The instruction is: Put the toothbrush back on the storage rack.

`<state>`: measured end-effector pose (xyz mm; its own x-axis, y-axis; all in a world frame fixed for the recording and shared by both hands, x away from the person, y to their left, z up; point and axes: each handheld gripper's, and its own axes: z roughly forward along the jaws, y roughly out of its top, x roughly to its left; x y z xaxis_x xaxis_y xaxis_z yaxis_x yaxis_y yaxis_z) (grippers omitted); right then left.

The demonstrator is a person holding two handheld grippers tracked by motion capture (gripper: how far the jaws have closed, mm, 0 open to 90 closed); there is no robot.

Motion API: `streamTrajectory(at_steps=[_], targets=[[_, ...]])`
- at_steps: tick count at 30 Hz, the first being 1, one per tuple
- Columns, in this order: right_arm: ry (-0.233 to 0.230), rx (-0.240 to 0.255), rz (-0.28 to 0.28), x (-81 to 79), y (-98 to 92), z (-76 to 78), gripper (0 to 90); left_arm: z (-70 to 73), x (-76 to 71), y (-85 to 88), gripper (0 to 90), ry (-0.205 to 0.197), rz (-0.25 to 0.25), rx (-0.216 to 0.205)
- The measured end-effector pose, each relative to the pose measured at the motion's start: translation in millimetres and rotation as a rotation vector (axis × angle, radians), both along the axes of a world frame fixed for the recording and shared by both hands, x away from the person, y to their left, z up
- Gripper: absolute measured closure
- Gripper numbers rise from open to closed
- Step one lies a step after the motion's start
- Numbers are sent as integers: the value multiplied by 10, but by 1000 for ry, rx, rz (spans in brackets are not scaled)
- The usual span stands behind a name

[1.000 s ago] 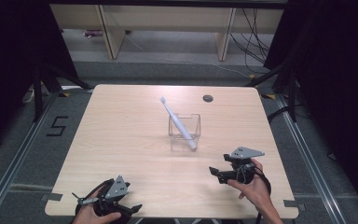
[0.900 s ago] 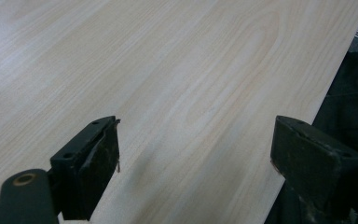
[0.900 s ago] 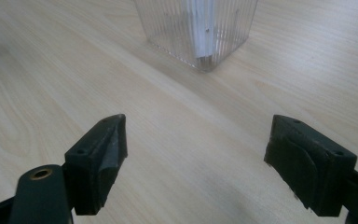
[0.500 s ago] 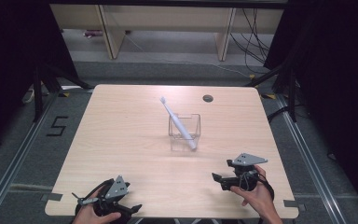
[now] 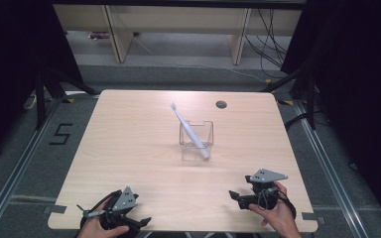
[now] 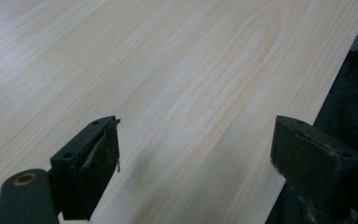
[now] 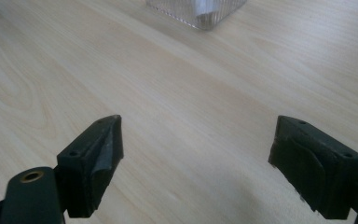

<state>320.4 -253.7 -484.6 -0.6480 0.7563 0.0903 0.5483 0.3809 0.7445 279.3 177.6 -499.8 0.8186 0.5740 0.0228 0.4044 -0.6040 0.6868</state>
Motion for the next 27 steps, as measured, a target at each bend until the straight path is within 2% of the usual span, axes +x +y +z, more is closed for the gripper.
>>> streamTrajectory(at_steps=[1,2,3,5,6,10,14,16,18,19,21,22,23,24,26,27], targets=[[-6,-10,-5,-13,-11,-2,171,0,1,1,148,-1,1,0],[21,4,-24,-48,-1,-11,171,-1,2,3,148,-1,2,-1],[21,4,-24,-48,-1,-11,171,-3,3,4,148,-1,2,-2],[13,-25,-24,-72,-12,-10,173,-6,3,2,148,4,2,1],[5,-37,-4,-69,-29,-9,174,-5,1,1,148,3,1,1],[11,-36,-25,-127,-65,-5,174,-5,1,0,148,3,0,1],[11,-49,-7,-145,-114,-18,174,-6,9,4,148,12,-5,8],[24,-34,-4,-157,-124,-28,175,-6,2,2,148,1,-3,1],[-2,-67,-33,-187,-132,-21,176,-5,3,4,148,1,0,1],[-10,-69,-20,-184,-135,-33,176,-6,3,3,148,3,1,1],[2,-75,-18,-201,-133,-32,177,-6,0,2,148,2,-2,3],[18,-73,-35,-220,-127,-23,177,-7,1,1,148,3,-1,3],[-16,-84,-12,-214,-139,-37,177,-7,8,1,148,8,-5,9],[-16,-84,-12,-214,-139,-37,177,-7,8,1,148,8,-5,9],[23,-77,-24,-245,-131,-20,177,-11,4,-1,148,4,-2,7],[8,-82,-19,-245,-137,-29,177,-14,1,-5,148,7,0,-2]])
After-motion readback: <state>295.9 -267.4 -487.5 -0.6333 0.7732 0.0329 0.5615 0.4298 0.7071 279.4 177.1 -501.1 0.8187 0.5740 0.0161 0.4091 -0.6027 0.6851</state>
